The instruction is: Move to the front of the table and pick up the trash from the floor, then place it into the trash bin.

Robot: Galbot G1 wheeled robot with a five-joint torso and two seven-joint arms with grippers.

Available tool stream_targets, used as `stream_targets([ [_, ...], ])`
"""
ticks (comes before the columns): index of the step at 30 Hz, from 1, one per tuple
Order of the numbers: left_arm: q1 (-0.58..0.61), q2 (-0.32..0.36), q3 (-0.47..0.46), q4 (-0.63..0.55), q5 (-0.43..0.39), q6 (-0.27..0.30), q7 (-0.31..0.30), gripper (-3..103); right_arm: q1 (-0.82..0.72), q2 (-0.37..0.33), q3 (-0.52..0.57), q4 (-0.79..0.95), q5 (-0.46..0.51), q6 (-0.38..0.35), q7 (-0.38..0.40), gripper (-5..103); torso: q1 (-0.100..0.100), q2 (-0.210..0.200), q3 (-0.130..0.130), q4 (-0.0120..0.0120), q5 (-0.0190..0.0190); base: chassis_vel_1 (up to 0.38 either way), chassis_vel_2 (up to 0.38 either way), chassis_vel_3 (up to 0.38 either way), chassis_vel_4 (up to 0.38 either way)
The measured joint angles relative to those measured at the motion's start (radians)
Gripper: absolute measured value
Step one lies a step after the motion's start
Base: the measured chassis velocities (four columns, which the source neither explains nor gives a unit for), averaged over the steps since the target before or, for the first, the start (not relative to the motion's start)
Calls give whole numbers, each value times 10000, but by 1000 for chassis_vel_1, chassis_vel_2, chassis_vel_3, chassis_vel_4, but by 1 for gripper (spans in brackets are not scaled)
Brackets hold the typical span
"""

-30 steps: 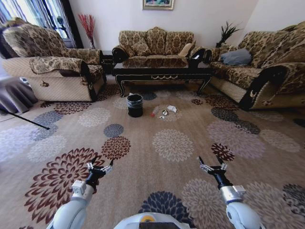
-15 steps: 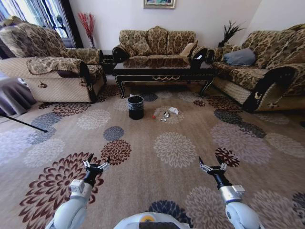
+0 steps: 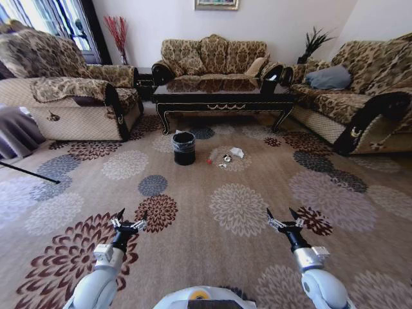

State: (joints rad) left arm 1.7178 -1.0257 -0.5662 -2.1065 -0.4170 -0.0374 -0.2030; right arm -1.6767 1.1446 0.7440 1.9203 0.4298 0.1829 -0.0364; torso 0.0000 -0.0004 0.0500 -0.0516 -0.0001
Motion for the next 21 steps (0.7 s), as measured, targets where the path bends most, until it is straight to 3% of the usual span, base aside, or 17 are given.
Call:
stream_targets([
  [7, -183, 58, -89, -12, -165, 18, 8, 100, 62, 221, -121, -82, -324, 12, 5, 100, 0, 0, 8, -2, 2, -119, 95, 116, -101],
  [21, -182, 2, -108, -11, -162, 80, -30, 100, -134, 213, -28, 105, -32, -29, 24, 100, -1, -1, 17, 0, 2, -111, 116, 112, -110],
])
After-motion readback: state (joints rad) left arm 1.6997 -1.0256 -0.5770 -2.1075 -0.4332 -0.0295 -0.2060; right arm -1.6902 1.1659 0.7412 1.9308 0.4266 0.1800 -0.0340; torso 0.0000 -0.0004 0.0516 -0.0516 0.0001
